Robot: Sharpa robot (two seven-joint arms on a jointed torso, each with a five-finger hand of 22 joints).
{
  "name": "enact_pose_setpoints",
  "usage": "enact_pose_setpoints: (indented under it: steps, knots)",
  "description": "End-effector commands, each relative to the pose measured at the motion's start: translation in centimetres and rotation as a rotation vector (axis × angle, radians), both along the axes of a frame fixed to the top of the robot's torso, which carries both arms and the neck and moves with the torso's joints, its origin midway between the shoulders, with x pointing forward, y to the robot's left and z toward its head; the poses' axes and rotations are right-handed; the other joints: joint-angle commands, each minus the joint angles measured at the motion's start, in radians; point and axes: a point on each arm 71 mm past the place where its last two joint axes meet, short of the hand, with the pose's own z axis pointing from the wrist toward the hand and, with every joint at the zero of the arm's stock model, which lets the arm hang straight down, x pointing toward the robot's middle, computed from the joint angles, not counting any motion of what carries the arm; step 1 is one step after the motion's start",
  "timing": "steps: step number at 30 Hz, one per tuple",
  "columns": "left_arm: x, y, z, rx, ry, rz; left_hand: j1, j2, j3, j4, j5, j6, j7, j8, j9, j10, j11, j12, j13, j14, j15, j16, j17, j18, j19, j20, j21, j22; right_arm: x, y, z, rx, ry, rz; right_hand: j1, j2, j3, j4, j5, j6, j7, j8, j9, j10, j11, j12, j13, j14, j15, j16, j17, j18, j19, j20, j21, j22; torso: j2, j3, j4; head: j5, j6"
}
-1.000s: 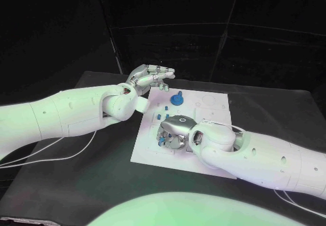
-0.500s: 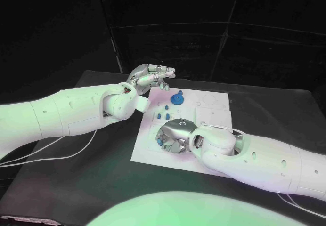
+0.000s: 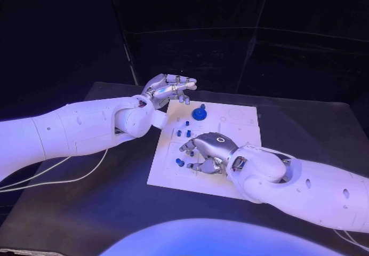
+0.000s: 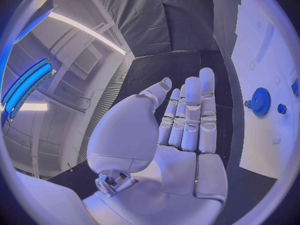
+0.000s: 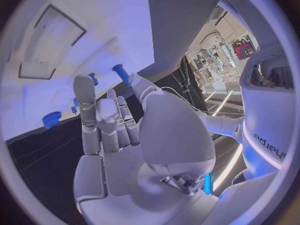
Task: Assemble the parts on the task board
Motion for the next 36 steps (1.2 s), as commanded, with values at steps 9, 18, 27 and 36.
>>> enact_pose_setpoints:
  steps: [9,18,27,36]
  knots:
    - [0.0,0.2,0.1,-0.009,-0.002,-0.010,0.002,0.010,-0.008,0.000,0.001,-0.001,0.000,0.005,0.001,-0.006,-0.001,0.007,0.001,-0.008,0.002,0.000,-0.002,0.013,-0.006,0.003,-0.005,-0.002,1.4,-6.8,4.8,0.250,0.094,-0.234,0.014,0.020,-0.021,0.015,0.029,0.113,0.002,0.048,0.014,0.204,-0.025,0.167,0.049,0.050,-0.021,0.104,0.139,-0.017,0.095,-0.010,0.115,0.188,-0.002,-0.0011,-0.0010,-0.044,0.022]
    - [-0.1,0.3,0.2,-0.010,-0.002,-0.009,0.002,0.010,-0.008,0.000,0.001,-0.001,0.000,0.005,0.001,-0.007,-0.002,0.007,0.001,-0.008,0.002,0.000,-0.002,0.013,-0.006,0.003,-0.005,-0.002,1.4,-13.8,5.0,0.218,0.228,-0.459,-0.068,0.005,-0.146,0.102,0.135,0.173,-0.045,0.118,0.026,0.286,-0.071,0.543,0.374,0.072,-0.066,0.186,0.249,-0.052,0.171,-0.047,0.240,0.380,-0.002,-0.0026,-0.0037,-0.125,0.034]
    - [-0.2,0.5,0.2,-0.010,-0.001,-0.009,0.002,0.010,-0.008,0.000,0.001,-0.001,0.000,0.005,0.001,-0.007,-0.002,0.007,0.001,-0.008,0.002,0.000,-0.002,0.013,-0.006,0.003,-0.005,-0.002,1.0,-17.3,2.6,0.028,0.225,-0.591,-0.128,0.013,-0.272,0.201,0.230,0.180,-0.057,0.184,0.038,0.346,-0.079,0.943,0.874,0.086,-0.065,0.254,0.359,-0.068,0.204,-0.053,0.309,0.497,-0.004,-0.0014,-0.0109,-0.179,0.035]
    - [-0.3,0.7,0.1,-0.010,0.001,-0.010,0.000,0.011,-0.009,0.002,0.001,0.000,-0.001,0.006,0.001,-0.006,-0.002,0.009,0.002,-0.009,0.002,0.000,-0.003,0.013,-0.006,0.003,-0.006,-0.003,-0.1,-17.8,-0.3,-0.106,0.257,-0.659,-0.212,-0.008,-0.398,0.250,0.131,0.156,-0.054,0.212,0.046,0.338,-0.075,0.977,0.940,0.084,-0.061,0.263,0.372,-0.068,0.199,-0.050,0.313,0.501,-0.004,-0.0010,-0.0081,-0.204,0.035]
